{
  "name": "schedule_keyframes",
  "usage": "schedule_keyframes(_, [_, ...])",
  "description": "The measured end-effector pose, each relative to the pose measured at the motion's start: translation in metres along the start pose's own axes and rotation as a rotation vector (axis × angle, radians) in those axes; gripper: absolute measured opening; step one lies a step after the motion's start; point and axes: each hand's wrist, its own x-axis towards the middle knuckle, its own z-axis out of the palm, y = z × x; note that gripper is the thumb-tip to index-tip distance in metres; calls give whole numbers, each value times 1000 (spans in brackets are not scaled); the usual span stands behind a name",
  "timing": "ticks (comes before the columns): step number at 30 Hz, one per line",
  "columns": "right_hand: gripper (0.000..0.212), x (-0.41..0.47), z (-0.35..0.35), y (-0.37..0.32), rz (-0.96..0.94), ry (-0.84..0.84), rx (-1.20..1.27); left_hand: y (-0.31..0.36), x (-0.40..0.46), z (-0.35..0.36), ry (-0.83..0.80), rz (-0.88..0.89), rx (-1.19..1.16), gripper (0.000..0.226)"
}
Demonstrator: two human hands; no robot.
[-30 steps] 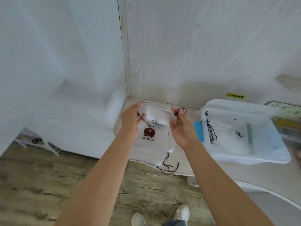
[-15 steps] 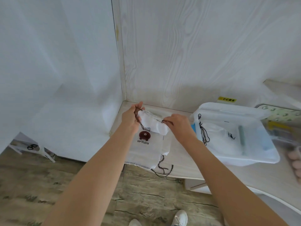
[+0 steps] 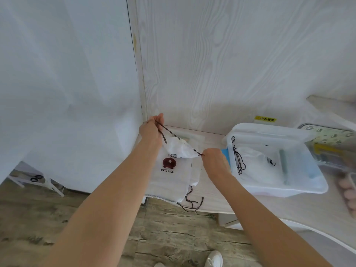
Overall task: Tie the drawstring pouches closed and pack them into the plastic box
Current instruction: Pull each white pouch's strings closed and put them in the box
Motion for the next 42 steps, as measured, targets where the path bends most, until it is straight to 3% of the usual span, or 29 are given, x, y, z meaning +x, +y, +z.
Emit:
schedule_keyframes(5, [4, -9, 2, 0, 19, -3, 306, 6, -15, 1, -205, 74, 338, 26])
schedule_keyframes(9, [9, -15, -3, -4, 68, -107, 571, 13, -30, 4, -312, 185, 598, 24])
schedule_keyframes(14, [22, -18, 1, -10, 62, -252, 714, 15, -45, 4, -396, 178, 566, 23])
schedule_keyframes(17, [20, -20, 1, -15, 166, -363, 1081, 13, -53, -4, -375, 135, 465, 19])
schedule_keyframes(25, [19, -17, -9, -38, 290, -674, 1744, -9, -77, -31, -456, -50, 318, 24])
schedule_keyframes(30, [16, -13, -11, -43, 302, -655, 1706, -18, -85, -49, -429, -124, 329, 26])
schedule_keyframes(35, [22, -14, -15, -37, 135, -490, 1387, -18, -81, -55, -115, -33, 686, 24])
schedule_keyframes(39, [21, -15, -18, -29, 25, -505, 1361, -22, -74, -49, -174, -306, 933, 43])
schedule_keyframes(42, [21, -19, -22, -29, -8, -542, 1330, -29, -69, -44, -159, -382, 740, 35])
